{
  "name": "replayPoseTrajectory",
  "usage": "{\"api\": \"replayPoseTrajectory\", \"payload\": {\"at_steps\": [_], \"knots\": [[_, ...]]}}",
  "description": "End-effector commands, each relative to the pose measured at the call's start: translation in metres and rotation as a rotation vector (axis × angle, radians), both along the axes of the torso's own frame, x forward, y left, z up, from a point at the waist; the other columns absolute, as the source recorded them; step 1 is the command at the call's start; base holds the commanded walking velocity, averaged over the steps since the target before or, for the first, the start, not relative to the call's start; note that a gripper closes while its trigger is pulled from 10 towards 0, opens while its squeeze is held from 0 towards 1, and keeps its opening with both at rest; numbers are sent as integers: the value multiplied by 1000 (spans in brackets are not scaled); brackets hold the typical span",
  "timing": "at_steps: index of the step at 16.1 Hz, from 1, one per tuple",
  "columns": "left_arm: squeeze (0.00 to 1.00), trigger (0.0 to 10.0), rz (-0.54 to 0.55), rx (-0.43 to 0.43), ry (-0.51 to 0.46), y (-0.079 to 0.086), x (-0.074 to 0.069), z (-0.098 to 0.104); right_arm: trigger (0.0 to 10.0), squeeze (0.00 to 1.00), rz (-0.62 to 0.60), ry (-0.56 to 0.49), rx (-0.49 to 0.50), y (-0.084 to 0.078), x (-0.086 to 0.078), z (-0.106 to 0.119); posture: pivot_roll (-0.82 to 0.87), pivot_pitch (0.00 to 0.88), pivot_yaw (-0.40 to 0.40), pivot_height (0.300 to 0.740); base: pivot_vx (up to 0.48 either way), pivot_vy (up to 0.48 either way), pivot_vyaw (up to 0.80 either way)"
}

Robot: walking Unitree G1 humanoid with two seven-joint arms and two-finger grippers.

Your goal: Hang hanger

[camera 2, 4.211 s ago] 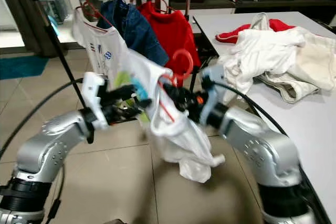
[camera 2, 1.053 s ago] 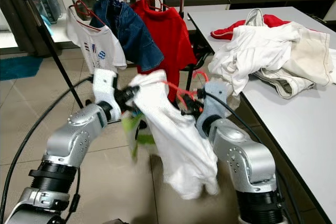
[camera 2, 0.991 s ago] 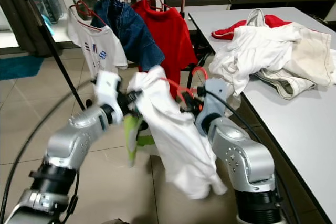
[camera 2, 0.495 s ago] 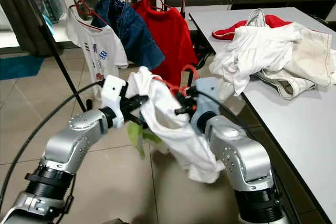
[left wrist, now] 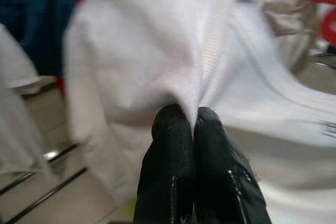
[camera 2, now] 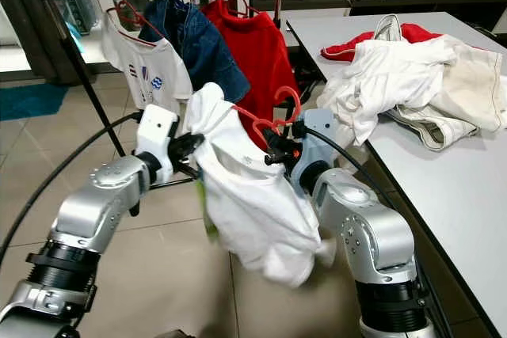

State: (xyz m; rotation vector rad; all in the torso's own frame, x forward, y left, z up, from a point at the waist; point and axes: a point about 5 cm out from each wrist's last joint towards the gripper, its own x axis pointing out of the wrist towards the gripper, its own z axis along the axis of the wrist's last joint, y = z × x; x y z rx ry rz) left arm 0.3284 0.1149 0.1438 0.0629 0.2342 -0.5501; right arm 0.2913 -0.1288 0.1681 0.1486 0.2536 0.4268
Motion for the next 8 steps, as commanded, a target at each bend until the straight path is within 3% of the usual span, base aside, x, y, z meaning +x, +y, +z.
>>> {"api": "replayPoseTrajectory", "payload": {"at_steps": [1, 2, 4, 5, 8], "knots": [[0, 1608, -50, -4, 40, -6, -6, -6, 10000, 0, -33, -69, 23, -8, 4, 13, -198, 0, 33, 719, 0, 0, 0], [0, 10000, -41, 21, 21, -8, -5, -6, 10000, 0, -20, -69, 27, -6, 4, 14, -200, 0, 34, 719, 0, 0, 0], [0, 10000, -18, -25, -13, -2, -2, 1, 10000, 0, -6, -64, 33, -6, 3, 13, -200, 0, 32, 719, 0, 0, 0], [1000, 10000, -11, -71, -41, 3, -1, 10, 10000, 0, -4, -55, 17, -8, 3, 11, -199, 0, 30, 719, 0, 0, 0], [1000, 10000, -87, -80, -95, 12, -8, 21, 10000, 0, 25, -37, 8, -11, 1, 8, -195, 0, 24, 719, 0, 0, 0]]}}
